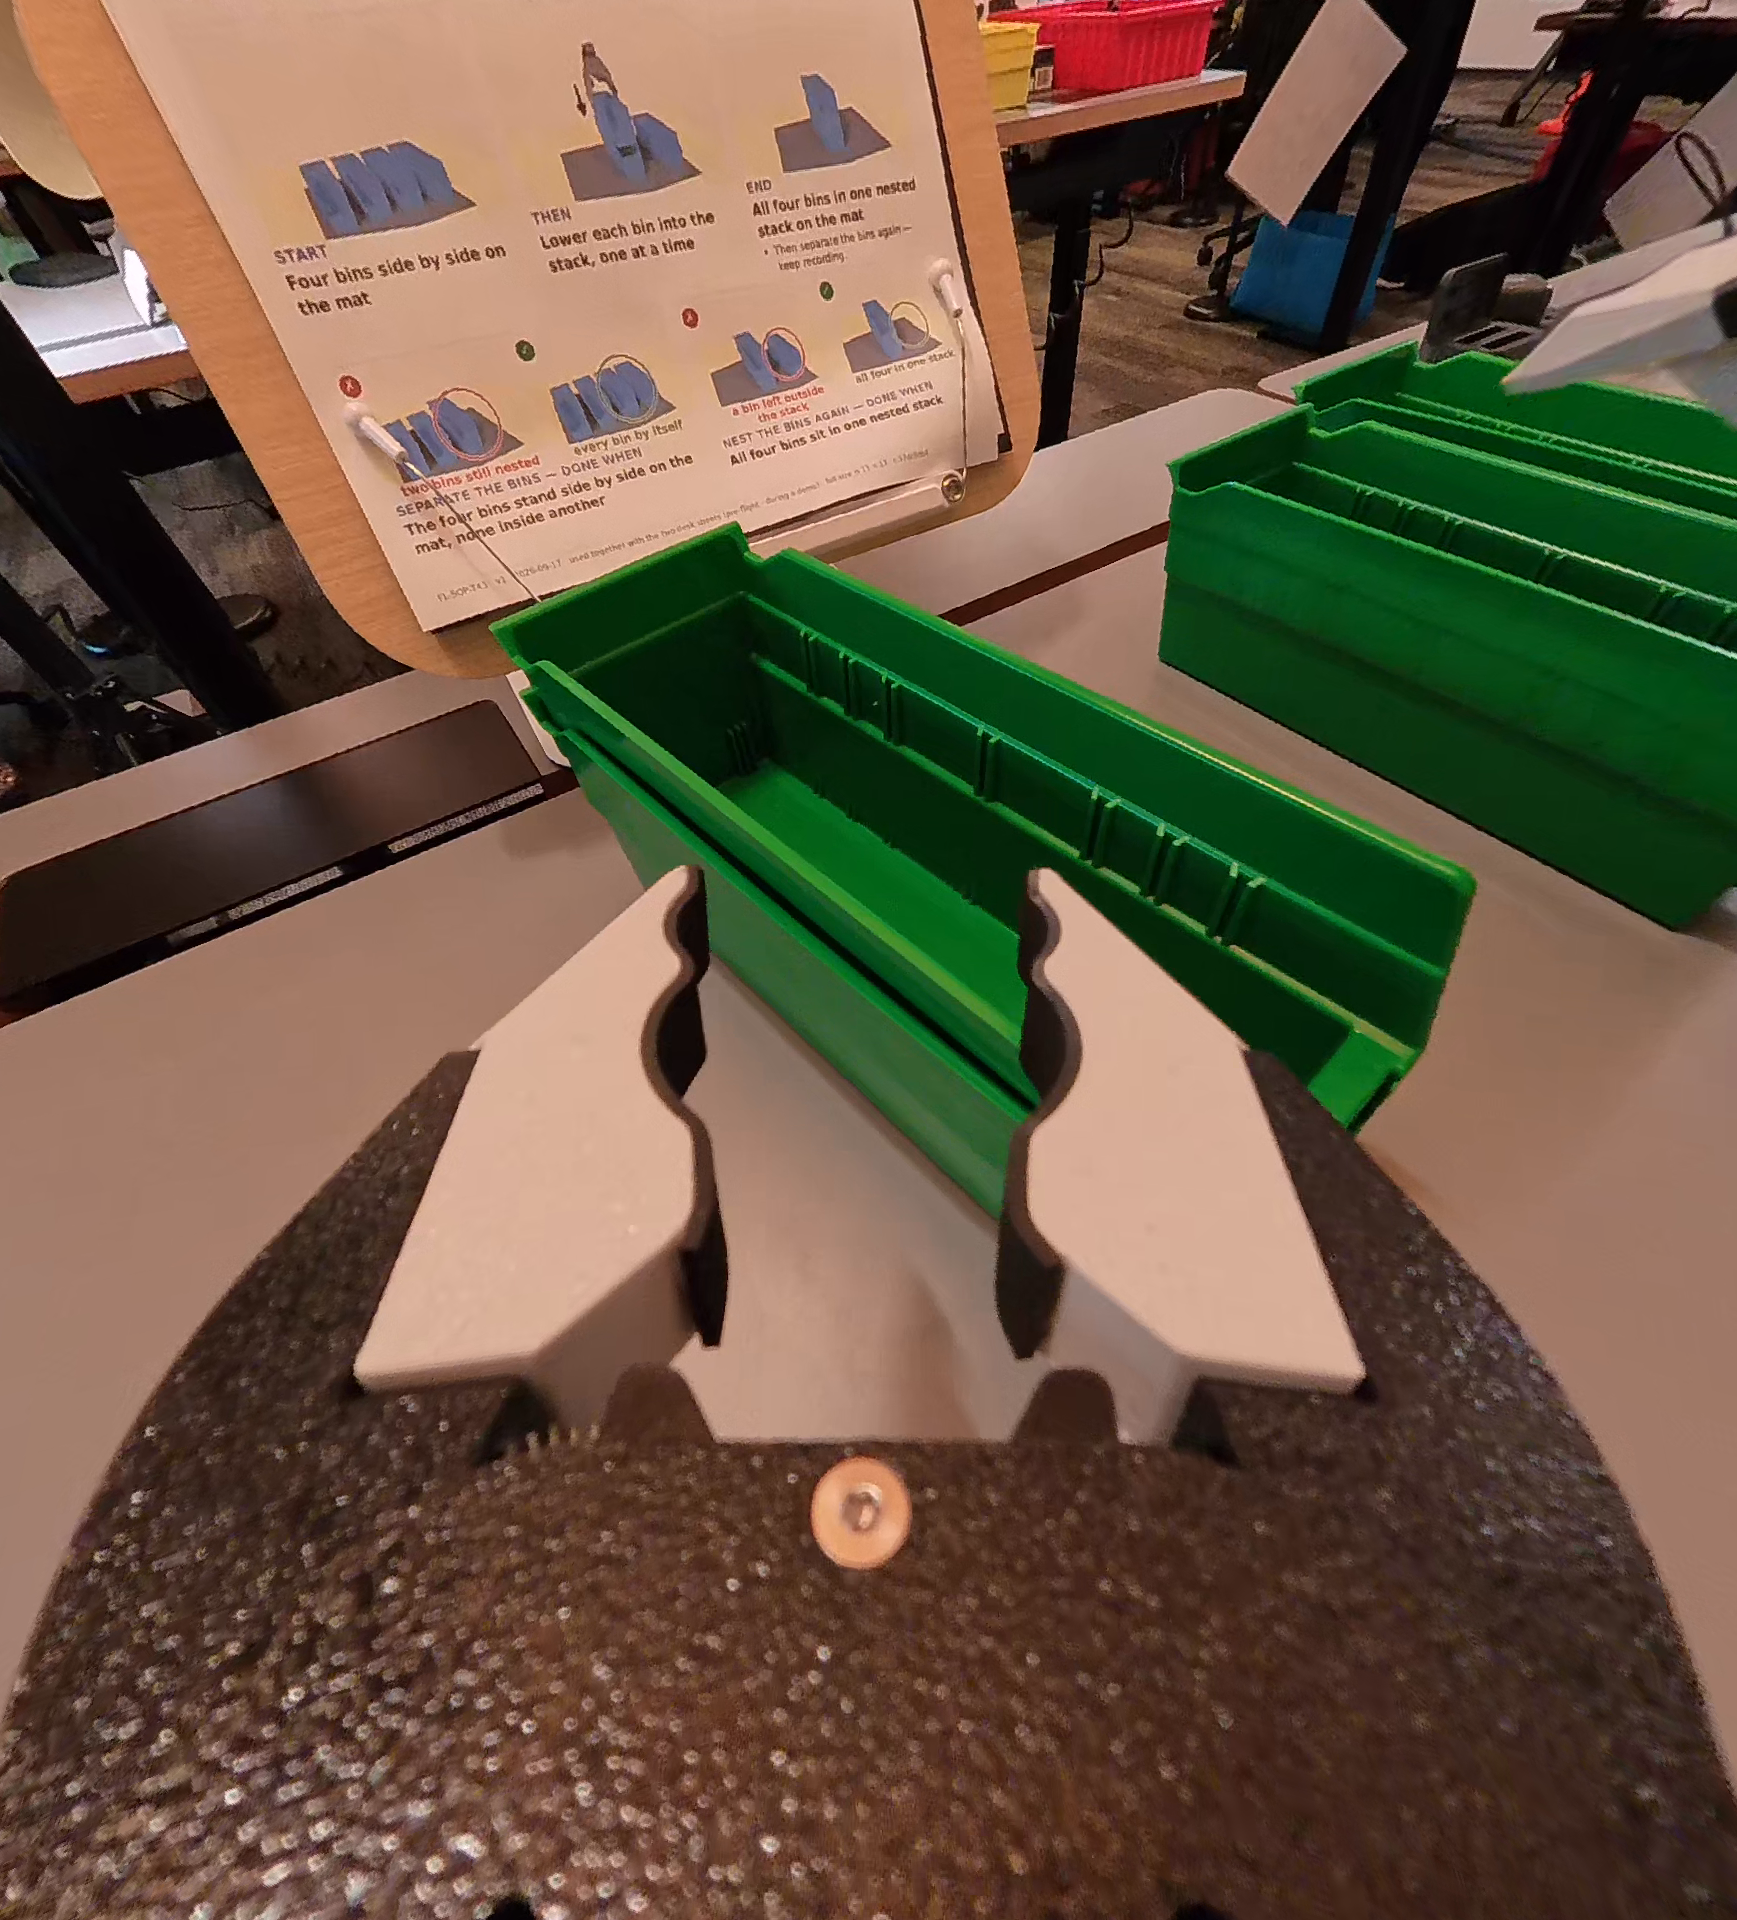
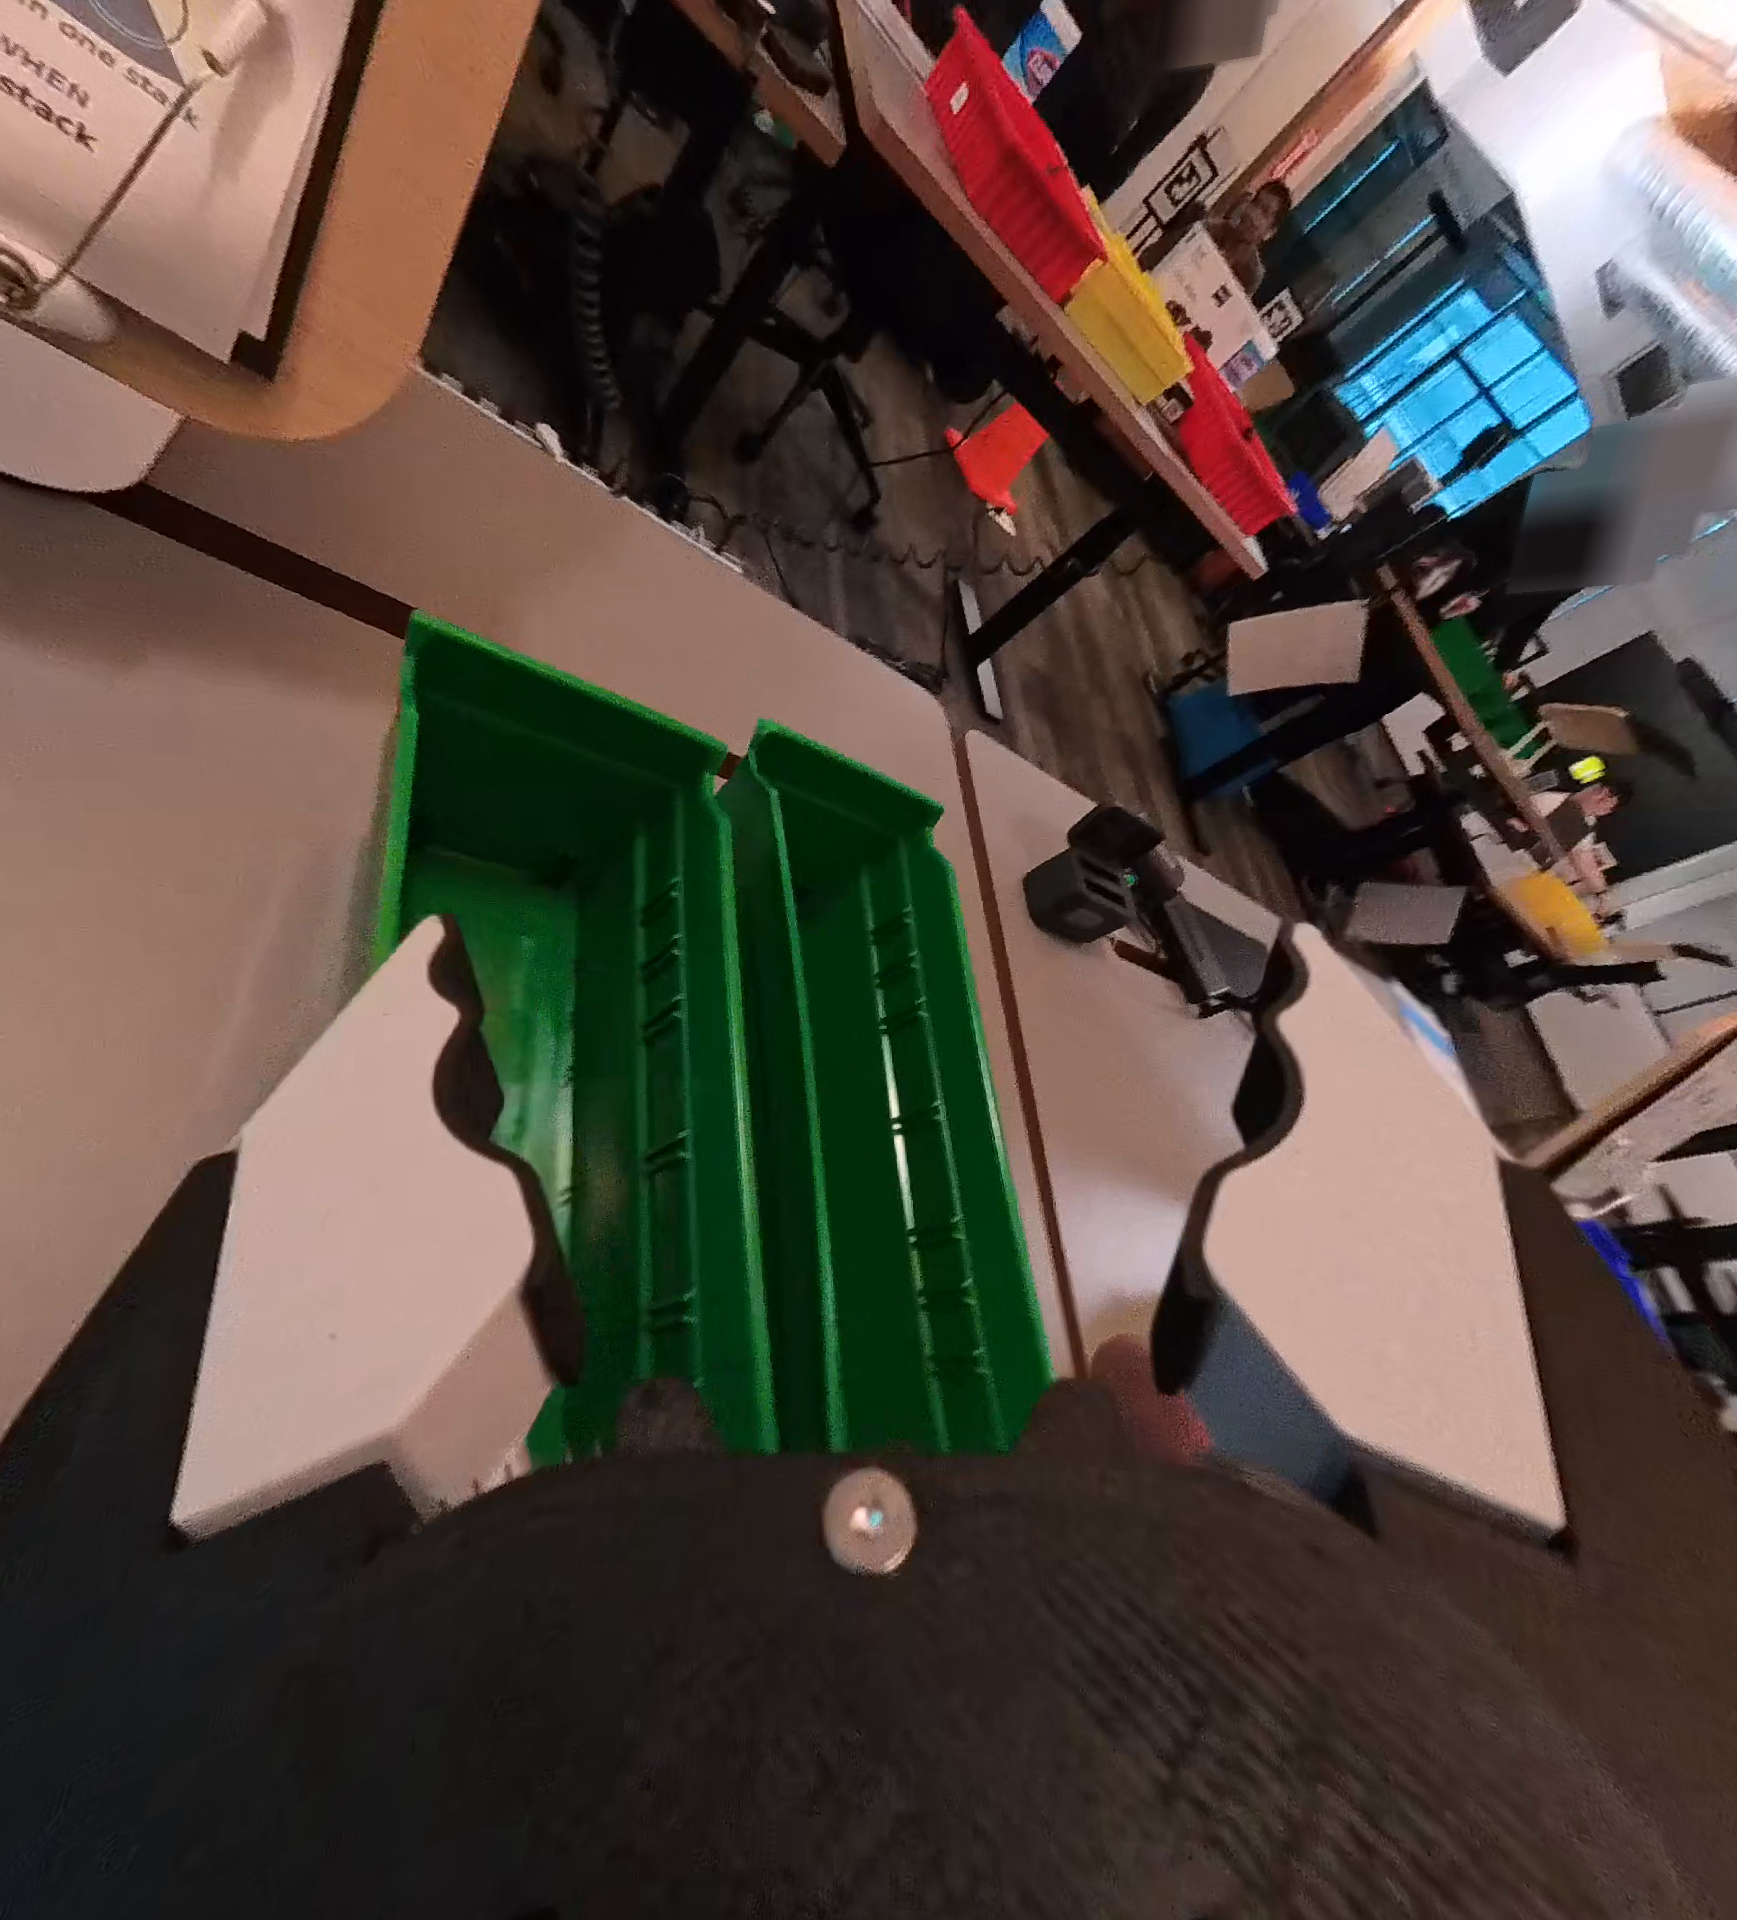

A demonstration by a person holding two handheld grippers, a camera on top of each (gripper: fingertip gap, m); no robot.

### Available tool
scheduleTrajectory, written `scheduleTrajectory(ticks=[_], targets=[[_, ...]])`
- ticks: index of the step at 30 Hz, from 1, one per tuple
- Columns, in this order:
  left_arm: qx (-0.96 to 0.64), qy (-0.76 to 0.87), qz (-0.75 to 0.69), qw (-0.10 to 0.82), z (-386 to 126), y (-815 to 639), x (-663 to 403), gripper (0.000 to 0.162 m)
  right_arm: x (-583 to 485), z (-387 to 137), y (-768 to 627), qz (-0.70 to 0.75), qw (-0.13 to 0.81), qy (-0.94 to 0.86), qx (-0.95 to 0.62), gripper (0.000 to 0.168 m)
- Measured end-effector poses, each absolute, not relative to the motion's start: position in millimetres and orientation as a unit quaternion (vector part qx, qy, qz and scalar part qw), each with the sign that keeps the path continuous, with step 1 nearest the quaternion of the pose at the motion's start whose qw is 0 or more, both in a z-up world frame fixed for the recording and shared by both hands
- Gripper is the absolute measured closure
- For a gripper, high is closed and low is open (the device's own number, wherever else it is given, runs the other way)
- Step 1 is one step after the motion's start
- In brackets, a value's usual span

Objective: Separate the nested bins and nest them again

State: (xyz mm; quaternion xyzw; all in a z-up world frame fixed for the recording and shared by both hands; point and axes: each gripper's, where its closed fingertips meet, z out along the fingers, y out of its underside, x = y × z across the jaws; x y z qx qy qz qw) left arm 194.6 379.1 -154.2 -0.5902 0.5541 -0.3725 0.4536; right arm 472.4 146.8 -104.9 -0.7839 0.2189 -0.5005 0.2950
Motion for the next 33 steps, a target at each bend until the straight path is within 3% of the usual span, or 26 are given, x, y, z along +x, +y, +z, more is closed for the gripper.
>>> scheduleTrajectory(ticks=[8, 13, 21, 33], targets=[[-0.598, 0.552, -0.37, 0.448, -157.7, 384.5, 193.3, 0.103, 396.6, -128.5, 203.5, -0.295, 0.405, 0.254, -0.828, 0.033], [-0.597, 0.557, -0.371, 0.443, -157.3, 382.7, 192.0, 0.101, 345.4, -110.3, 261.8, -0.165, 0.468, 0.258, -0.829, 0.036], [-0.596, 0.534, -0.397, 0.448, -141.9, 391.1, 181.6, 0.1, 285.5, -125.4, 331.9, -0.075, 0.389, 0.236, -0.887, 0.036], [-0.595, 0.496, -0.428, 0.465, -119.6, 407.9, 164.0, 0.102, 226.9, -166.8, 384.2, 0.026, 0.3, 0.239, -0.923, 0.051]])
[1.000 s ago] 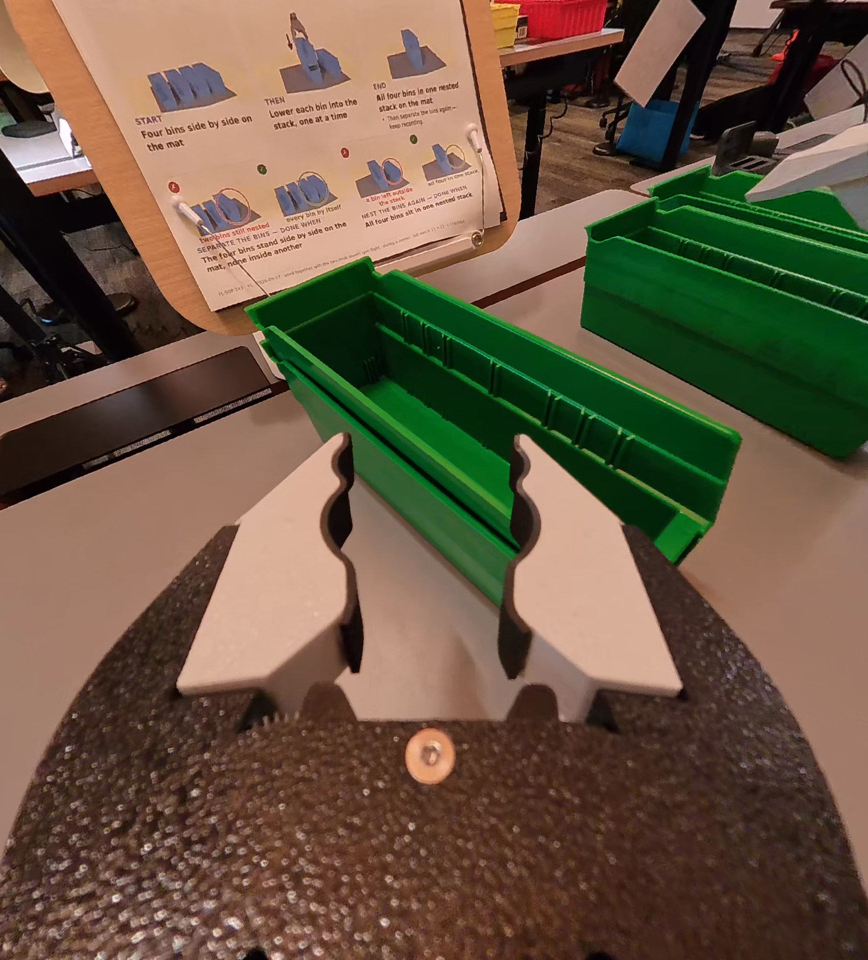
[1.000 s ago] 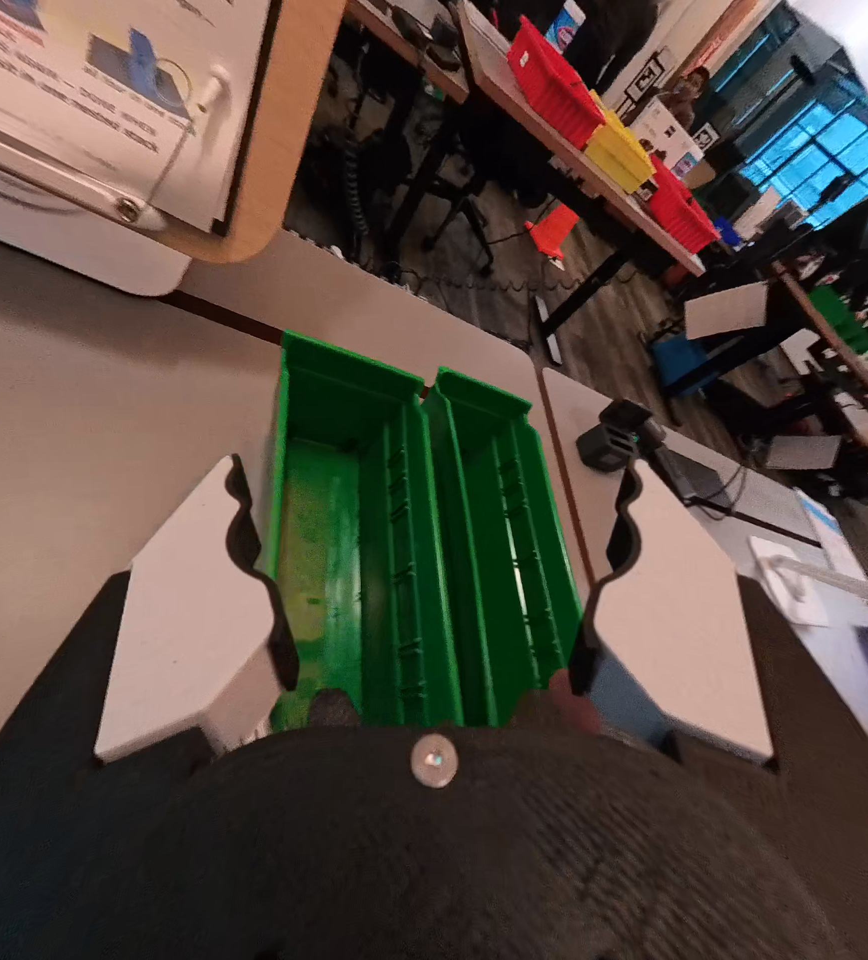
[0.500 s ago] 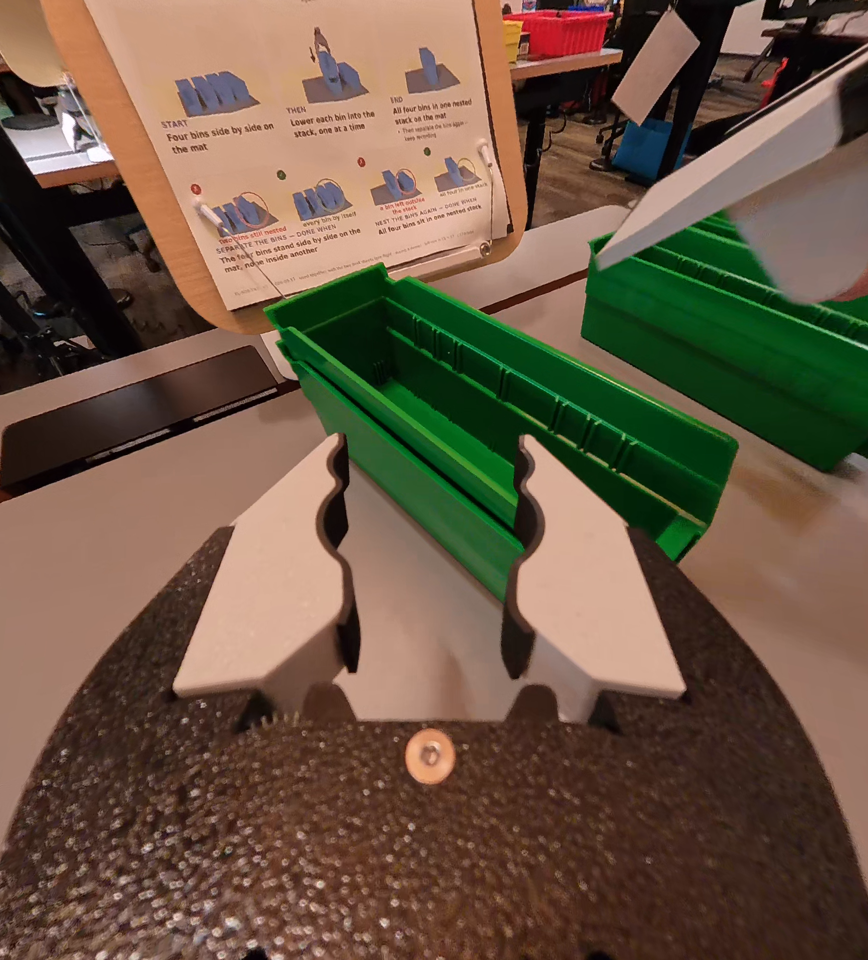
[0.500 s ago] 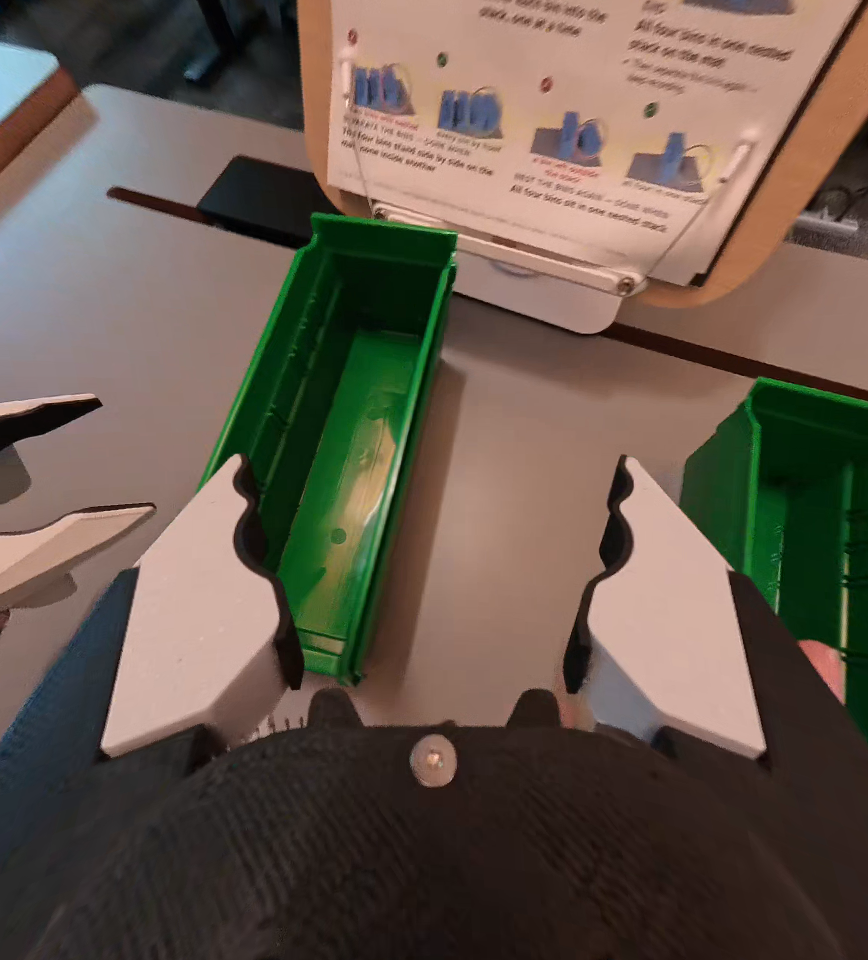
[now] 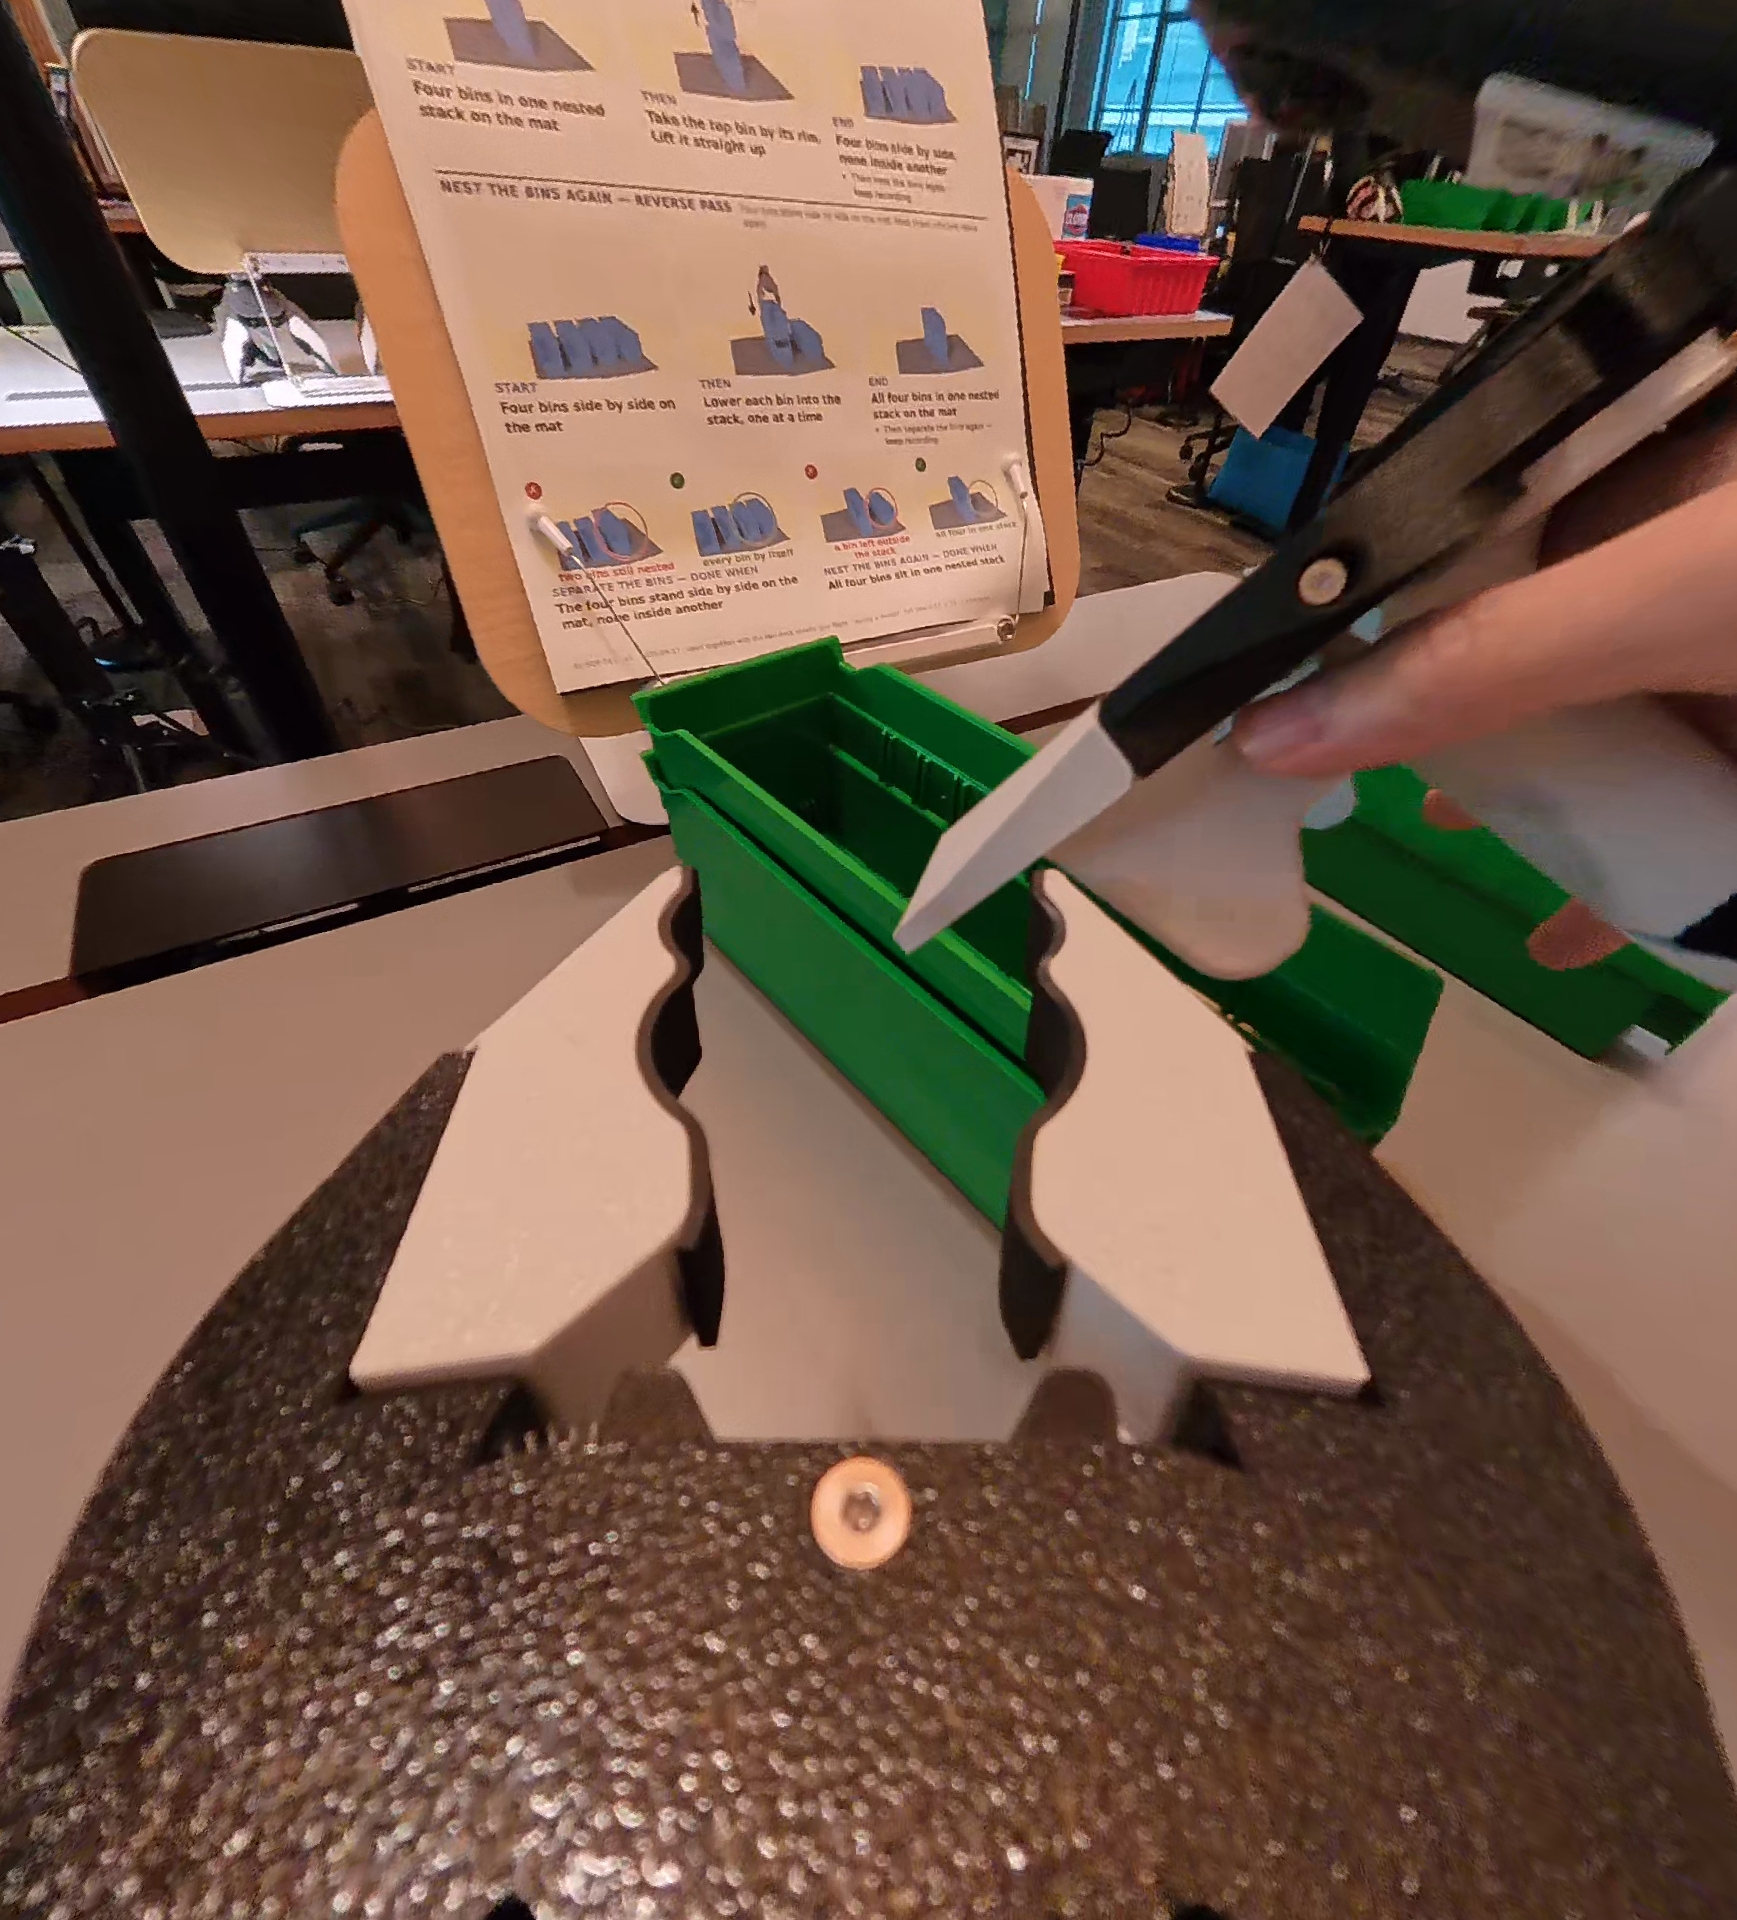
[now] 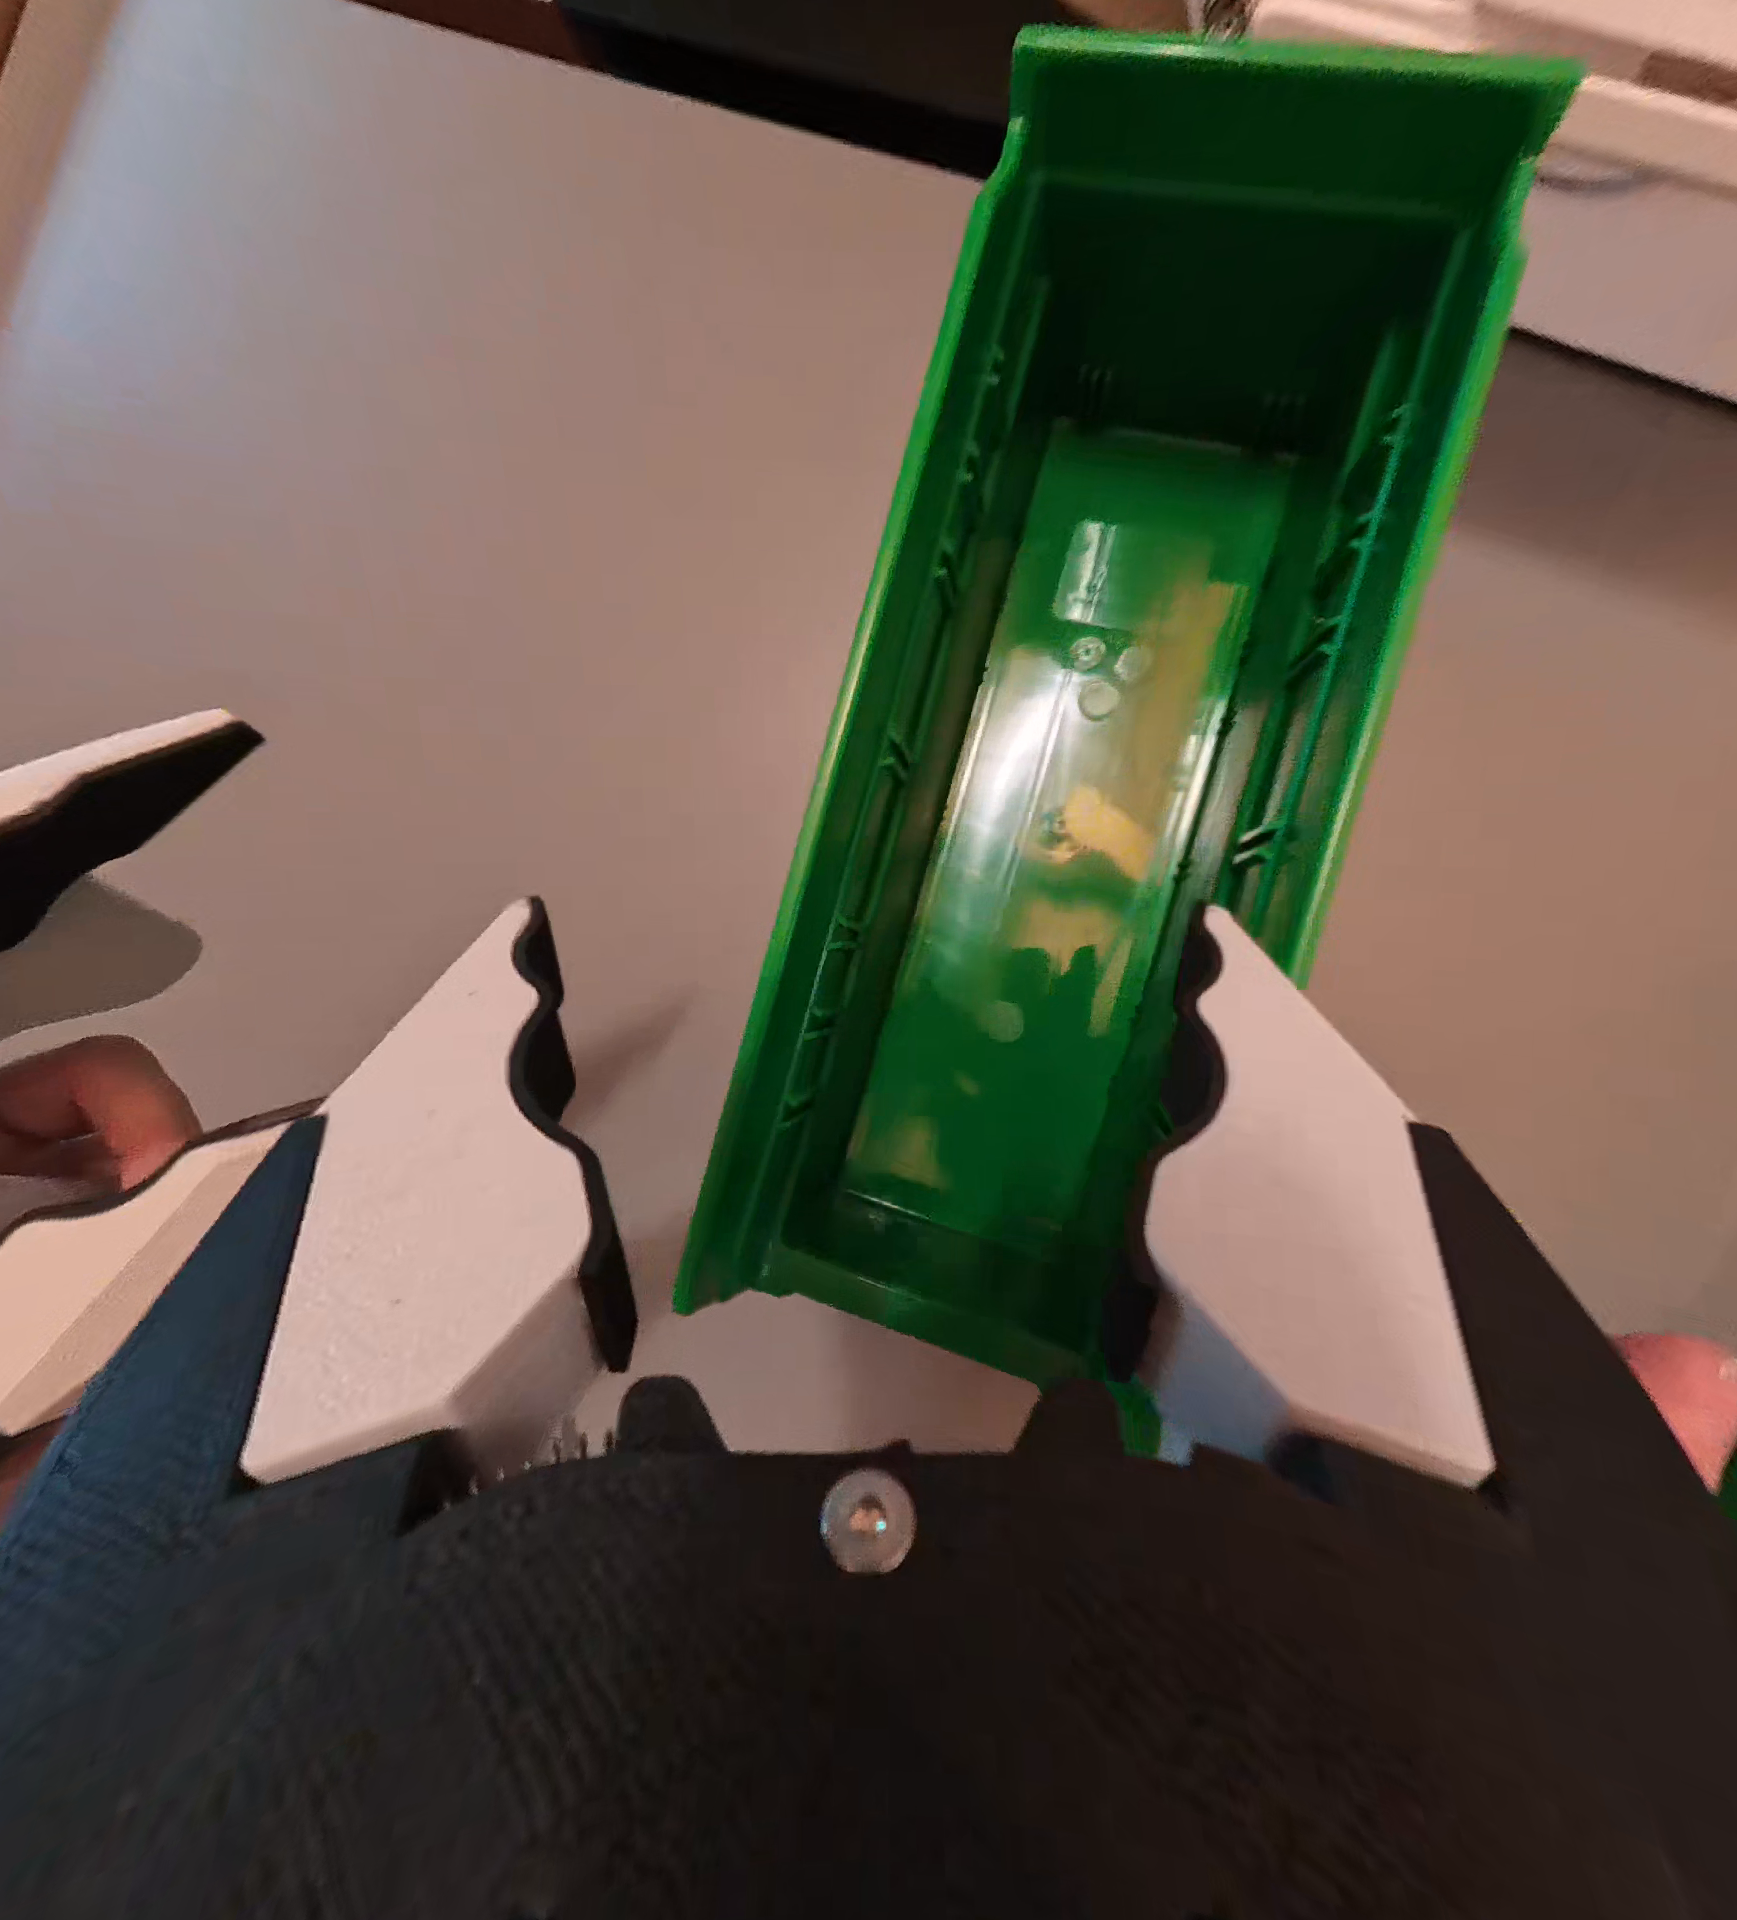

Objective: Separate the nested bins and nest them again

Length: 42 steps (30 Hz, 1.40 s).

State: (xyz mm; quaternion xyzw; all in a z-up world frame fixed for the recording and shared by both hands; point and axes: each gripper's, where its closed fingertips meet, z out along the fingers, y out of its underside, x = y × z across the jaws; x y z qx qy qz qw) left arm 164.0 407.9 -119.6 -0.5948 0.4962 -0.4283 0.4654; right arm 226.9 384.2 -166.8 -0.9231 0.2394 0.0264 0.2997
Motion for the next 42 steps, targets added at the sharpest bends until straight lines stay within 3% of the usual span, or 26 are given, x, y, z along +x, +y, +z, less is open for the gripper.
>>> scheduleTrajectory(ticks=[2, 9, 22, 26, 30, 32, 38, 42], targets=[[-0.596, 0.495, -0.428, 0.466, -120.0, 409.2, 163.7, 0.102, 224.4, -174.4, 387.0, 0.034, 0.29, 0.235, -0.927, 0.06], [-0.6, 0.496, -0.418, 0.468, -123.4, 412.7, 164.6, 0.102, 215.6, -187.3, 396.1, 0.077, 0.279, 0.223, -0.931, 0.064], [-0.631, 0.466, -0.381, 0.489, -126.7, 446.2, 150.2, 0.101, 244.8, -186.3, 384.7, 0.06, 0.242, 0.274, -0.929, 0.053], [-0.629, 0.466, -0.389, 0.486, -126.2, 444.3, 150.1, 0.101, 257.4, -200.2, 387.8, 0.036, 0.21, 0.287, -0.934, 0.074], [-0.625, 0.469, -0.397, 0.481, -125.4, 441.0, 150.9, 0.102, 266.7, -185.1, 384.9, -0.014, 0.188, 0.257, -0.948, 0.075], [-0.623, 0.468, -0.401, 0.481, -123.6, 439.1, 151.4, 0.101, 280.4, -172.6, 381.5, -0.055, 0.181, 0.253, -0.949, 0.065], [-0.617, 0.476, -0.402, 0.48, -123.0, 432.7, 154.4, 0.101, 289.3, -196.2, 375.4, -0.014, 0.141, 0.298, -0.944, 0.061], [-0.619, 0.474, -0.405, 0.477, -123.4, 433.6, 153.6, 0.101, 274.3, -199.3, 382.1, 0.041, 0.147, 0.298, -0.942, 0.067]])
